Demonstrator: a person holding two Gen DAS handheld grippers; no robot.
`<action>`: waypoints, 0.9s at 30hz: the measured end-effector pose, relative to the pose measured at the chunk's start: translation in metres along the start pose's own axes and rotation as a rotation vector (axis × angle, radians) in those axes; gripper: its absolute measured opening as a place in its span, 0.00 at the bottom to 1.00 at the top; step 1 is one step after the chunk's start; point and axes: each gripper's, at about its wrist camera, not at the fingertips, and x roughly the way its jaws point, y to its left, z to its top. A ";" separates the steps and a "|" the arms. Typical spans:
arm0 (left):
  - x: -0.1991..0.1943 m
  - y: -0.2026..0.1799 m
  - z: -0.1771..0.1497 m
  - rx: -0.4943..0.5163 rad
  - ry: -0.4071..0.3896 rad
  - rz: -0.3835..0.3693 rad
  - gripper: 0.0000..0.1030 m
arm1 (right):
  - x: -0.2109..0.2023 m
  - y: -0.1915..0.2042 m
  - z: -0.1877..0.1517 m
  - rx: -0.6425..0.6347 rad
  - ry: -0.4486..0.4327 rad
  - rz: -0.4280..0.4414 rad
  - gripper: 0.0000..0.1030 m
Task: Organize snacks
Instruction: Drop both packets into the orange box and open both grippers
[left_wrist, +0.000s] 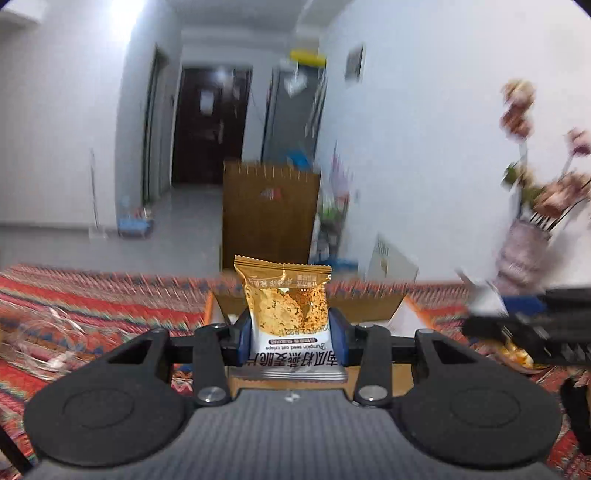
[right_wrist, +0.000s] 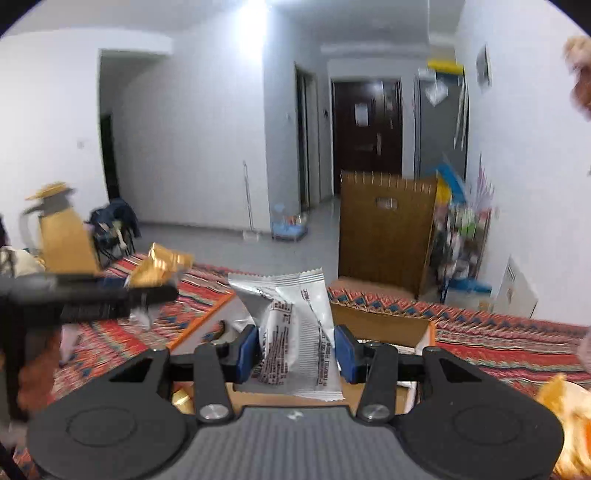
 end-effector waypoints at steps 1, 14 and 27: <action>0.023 0.003 0.001 0.001 0.032 0.017 0.40 | 0.025 -0.005 0.007 0.006 0.035 -0.003 0.43; 0.132 0.024 -0.030 0.065 0.174 0.079 0.63 | 0.249 -0.020 -0.001 0.077 0.379 -0.067 0.53; -0.015 0.018 0.004 -0.004 0.002 0.065 0.79 | 0.069 -0.022 0.017 0.022 0.139 -0.072 0.74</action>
